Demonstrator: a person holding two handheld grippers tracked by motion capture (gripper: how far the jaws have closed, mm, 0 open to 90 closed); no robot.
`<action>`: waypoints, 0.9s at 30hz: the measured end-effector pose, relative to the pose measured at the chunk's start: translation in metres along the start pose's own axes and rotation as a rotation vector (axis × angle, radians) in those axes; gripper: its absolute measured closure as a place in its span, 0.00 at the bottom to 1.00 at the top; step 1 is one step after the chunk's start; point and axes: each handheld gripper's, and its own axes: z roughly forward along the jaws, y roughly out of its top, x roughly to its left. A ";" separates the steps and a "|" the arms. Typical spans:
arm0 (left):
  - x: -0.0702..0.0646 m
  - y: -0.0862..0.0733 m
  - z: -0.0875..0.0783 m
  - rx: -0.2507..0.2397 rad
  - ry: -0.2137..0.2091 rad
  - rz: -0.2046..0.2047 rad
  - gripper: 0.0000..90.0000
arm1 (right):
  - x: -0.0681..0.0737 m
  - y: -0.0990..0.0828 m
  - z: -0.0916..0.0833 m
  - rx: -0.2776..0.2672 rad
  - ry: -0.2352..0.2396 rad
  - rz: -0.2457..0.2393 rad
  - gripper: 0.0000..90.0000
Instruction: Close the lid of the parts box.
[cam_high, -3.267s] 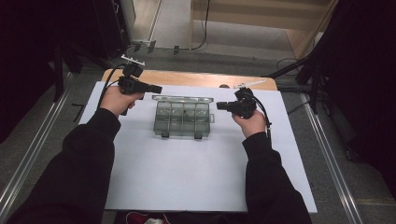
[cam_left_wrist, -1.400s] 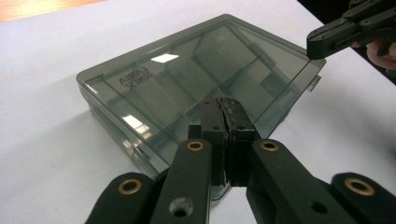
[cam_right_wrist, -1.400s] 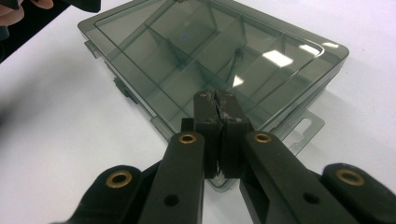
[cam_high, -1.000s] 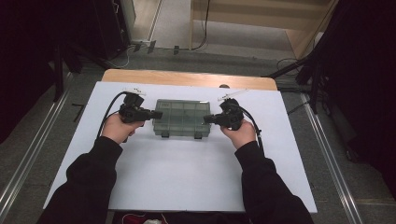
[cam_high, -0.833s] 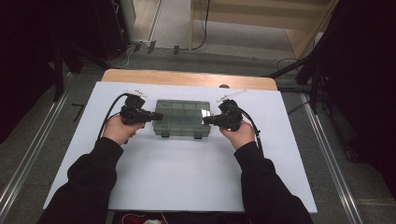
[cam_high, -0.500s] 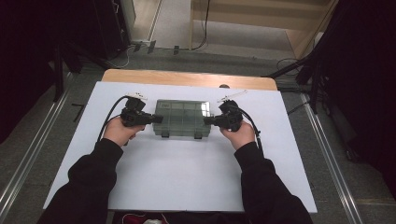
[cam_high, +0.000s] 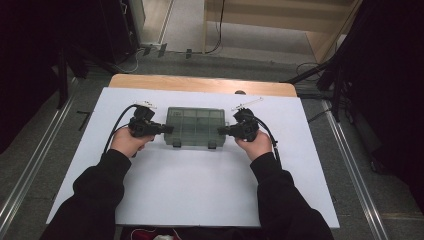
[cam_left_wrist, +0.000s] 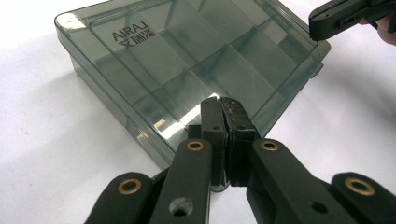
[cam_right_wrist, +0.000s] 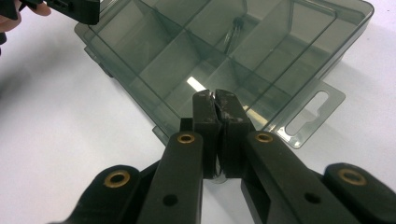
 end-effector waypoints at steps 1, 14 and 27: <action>0.000 0.000 0.001 0.003 0.000 0.001 0.98 | 0.000 0.000 0.001 0.002 -0.002 0.001 0.98; -0.003 0.000 0.001 0.002 -0.027 0.010 0.84 | 0.004 -0.002 0.005 -0.009 0.000 -0.047 0.77; -0.022 -0.002 -0.006 -0.016 -0.059 0.073 0.63 | 0.021 -0.007 -0.011 -0.058 0.045 -0.098 0.54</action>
